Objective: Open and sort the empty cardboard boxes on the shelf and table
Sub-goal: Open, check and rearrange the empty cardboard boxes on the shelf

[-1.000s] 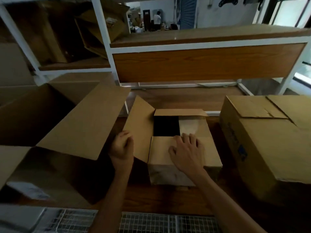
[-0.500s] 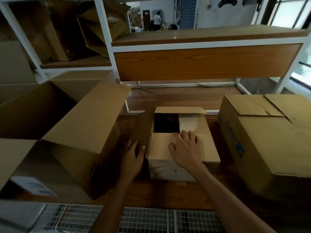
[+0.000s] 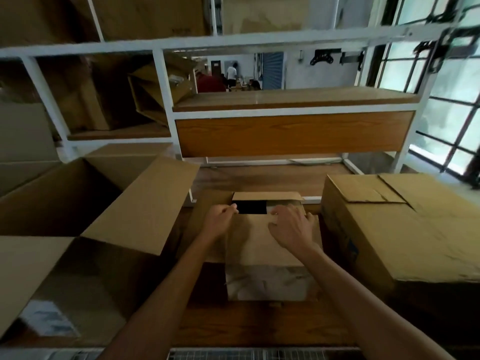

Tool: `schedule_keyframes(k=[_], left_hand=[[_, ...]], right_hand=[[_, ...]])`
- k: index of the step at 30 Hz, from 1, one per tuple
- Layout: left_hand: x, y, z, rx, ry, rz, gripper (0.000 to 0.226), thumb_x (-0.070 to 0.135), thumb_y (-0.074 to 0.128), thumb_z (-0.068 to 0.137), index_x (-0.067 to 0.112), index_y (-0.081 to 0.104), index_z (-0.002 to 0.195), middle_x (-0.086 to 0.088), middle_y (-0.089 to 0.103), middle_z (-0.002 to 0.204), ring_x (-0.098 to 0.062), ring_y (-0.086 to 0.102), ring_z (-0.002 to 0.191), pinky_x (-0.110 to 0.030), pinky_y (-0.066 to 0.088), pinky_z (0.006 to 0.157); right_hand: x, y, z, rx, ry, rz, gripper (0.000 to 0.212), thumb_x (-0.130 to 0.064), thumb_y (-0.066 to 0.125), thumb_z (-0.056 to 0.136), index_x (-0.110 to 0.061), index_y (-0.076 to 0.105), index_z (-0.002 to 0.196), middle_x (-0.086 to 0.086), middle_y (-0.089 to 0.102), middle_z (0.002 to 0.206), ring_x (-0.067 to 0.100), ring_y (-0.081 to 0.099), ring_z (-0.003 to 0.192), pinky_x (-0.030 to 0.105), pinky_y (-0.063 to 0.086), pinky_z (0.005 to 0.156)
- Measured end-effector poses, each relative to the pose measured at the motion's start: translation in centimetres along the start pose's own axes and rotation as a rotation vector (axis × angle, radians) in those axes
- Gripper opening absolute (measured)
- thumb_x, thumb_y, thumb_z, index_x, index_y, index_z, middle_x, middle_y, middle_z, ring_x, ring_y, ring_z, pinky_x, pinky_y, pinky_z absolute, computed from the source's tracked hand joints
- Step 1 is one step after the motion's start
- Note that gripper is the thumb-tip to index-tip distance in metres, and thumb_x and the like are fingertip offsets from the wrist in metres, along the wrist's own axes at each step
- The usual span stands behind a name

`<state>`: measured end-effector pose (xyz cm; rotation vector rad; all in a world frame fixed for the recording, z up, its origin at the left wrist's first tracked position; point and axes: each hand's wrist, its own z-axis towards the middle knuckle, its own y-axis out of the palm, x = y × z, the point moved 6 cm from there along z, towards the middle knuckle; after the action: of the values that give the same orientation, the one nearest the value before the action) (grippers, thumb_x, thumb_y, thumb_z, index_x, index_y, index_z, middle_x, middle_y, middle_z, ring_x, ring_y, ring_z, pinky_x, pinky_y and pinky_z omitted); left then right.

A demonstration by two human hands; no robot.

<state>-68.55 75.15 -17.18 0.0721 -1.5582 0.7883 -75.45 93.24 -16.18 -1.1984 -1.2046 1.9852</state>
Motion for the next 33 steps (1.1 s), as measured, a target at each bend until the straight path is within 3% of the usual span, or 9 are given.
schedule_keyframes(k=[5,7,11,16,19,22,26,30,33], left_hand=[[1.9,-1.1,-1.5,-0.022,-0.108,-0.126,0.034,0.029,0.054,0.097,0.006,0.071,0.079,-0.008,0.064,0.080,-0.020,0.058,0.080,-0.029,0.043,0.067],[3.0,-0.4,-2.5,-0.243,-0.053,-0.018,0.031,0.032,0.058,0.095,0.007,0.071,0.083,-0.010,0.065,0.086,-0.020,0.060,0.084,-0.032,0.044,0.073],[4.2,1.2,-5.1,-0.710,0.043,0.224,0.029,0.023,0.063,0.092,0.022,0.065,0.121,-0.001,0.068,0.113,-0.011,0.063,0.103,-0.025,0.050,0.081],[2.3,5.0,-6.3,-0.812,0.041,0.561,0.071,0.027,0.076,0.082,0.024,0.042,0.144,-0.002,0.053,0.134,-0.019,0.051,0.122,-0.038,0.046,0.104],[-0.4,8.1,-7.4,-0.808,0.086,0.720,0.064,0.033,0.077,0.080,0.021,0.050,0.136,-0.002,0.054,0.132,-0.020,0.053,0.118,-0.038,0.047,0.100],[-2.9,9.5,-8.1,-0.551,0.150,0.868,0.045,0.045,0.077,0.074,0.026,0.059,0.111,0.002,0.063,0.111,-0.019,0.060,0.102,-0.042,0.053,0.088],[-3.6,9.6,-9.1,-0.298,0.329,0.889,0.028,0.048,0.072,0.076,0.031,0.060,0.095,0.008,0.066,0.093,-0.014,0.063,0.089,-0.040,0.051,0.086],[-4.1,9.8,-9.2,-0.422,0.272,0.870,0.032,0.050,0.072,0.078,0.027,0.062,0.099,0.005,0.065,0.097,-0.012,0.060,0.086,-0.032,0.053,0.078],[-3.5,9.4,-8.2,-0.574,0.130,0.680,0.041,0.058,0.054,0.090,0.018,0.065,0.090,-0.001,0.064,0.089,-0.014,0.059,0.075,-0.028,0.047,0.065]], right_hand=[[-0.6,-4.9,0.1,-0.104,-0.199,0.084,0.005,-0.025,0.069,0.084,-0.027,0.071,0.079,-0.011,0.067,0.087,0.004,0.063,0.080,0.022,0.048,0.067],[-1.0,-6.0,-0.8,-0.294,-0.292,0.122,0.004,-0.025,0.074,0.081,-0.022,0.075,0.079,-0.009,0.070,0.082,0.002,0.063,0.076,0.020,0.050,0.069],[-1.3,-6.1,-3.7,-0.520,-0.415,0.107,0.010,-0.026,0.073,0.084,-0.021,0.076,0.092,-0.009,0.071,0.091,0.002,0.063,0.086,0.022,0.050,0.079],[0.7,-2.8,-7.0,-0.744,-0.369,0.168,0.031,-0.041,0.072,0.084,-0.018,0.075,0.105,-0.004,0.072,0.102,0.006,0.063,0.095,0.030,0.050,0.088],[3.2,-0.8,-6.7,-0.563,-0.279,0.108,0.031,-0.041,0.070,0.085,-0.022,0.071,0.110,-0.005,0.067,0.113,0.008,0.060,0.103,0.027,0.047,0.086],[5.8,1.0,-6.9,-0.289,-0.210,-0.050,0.022,-0.034,0.067,0.085,-0.031,0.067,0.108,-0.007,0.059,0.120,0.016,0.051,0.113,0.036,0.046,0.095],[6.9,2.2,-8.5,-0.129,-0.263,-0.018,0.015,-0.032,0.064,0.087,-0.031,0.065,0.103,-0.009,0.055,0.117,0.013,0.046,0.109,0.032,0.042,0.088],[6.8,2.4,-8.9,-0.102,-0.253,-0.005,0.018,-0.042,0.061,0.089,-0.032,0.066,0.104,-0.008,0.056,0.118,0.015,0.045,0.109,0.039,0.045,0.089],[6.5,2.2,-8.3,-0.100,-0.202,0.001,0.022,-0.042,0.059,0.090,-0.032,0.064,0.109,-0.006,0.055,0.122,0.018,0.044,0.115,0.041,0.041,0.093]])
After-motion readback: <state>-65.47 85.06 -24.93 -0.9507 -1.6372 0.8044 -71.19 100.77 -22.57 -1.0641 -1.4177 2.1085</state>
